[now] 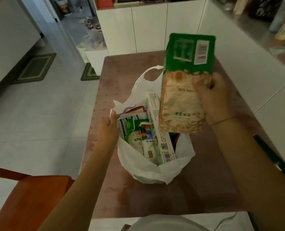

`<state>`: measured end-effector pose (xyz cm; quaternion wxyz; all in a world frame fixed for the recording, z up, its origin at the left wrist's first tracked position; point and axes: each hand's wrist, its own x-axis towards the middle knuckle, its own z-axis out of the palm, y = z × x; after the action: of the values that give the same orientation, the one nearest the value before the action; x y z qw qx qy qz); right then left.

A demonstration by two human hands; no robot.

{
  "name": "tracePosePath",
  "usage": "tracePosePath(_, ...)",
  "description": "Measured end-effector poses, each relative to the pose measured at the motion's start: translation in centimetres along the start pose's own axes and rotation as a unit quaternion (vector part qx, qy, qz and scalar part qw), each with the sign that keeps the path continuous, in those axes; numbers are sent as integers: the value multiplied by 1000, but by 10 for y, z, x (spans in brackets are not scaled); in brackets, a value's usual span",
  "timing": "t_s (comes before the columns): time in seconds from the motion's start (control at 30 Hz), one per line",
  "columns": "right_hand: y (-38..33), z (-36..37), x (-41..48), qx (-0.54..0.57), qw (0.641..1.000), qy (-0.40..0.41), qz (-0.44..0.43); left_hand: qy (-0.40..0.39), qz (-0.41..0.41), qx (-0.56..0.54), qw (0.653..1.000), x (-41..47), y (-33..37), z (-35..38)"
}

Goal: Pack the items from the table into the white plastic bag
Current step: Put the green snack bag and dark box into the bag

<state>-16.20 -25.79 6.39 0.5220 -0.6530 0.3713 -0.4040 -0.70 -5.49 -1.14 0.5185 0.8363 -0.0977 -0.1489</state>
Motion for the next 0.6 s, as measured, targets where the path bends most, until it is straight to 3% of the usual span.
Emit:
tracePosePath(0.13,18,59,-47,-108,990,-90,25,2,13,-13,1000,0,1,-4)
tracePosePath(0.3,54,85,-85,-272,940,-188,84,1,8,23,1000,0,1,-4)
tracePosePath(0.43,55,95,-80,-411,881,-228,49,20,6,63,998,-6,3,0)
tracePosePath(0.5,59,101,-78,-483,850,-209,13,27,7,68,997,-7,4,2)
tracePosePath(0.6,66,107,-79,-507,835,-202,-67,40,5,42,998,-6,6,4)
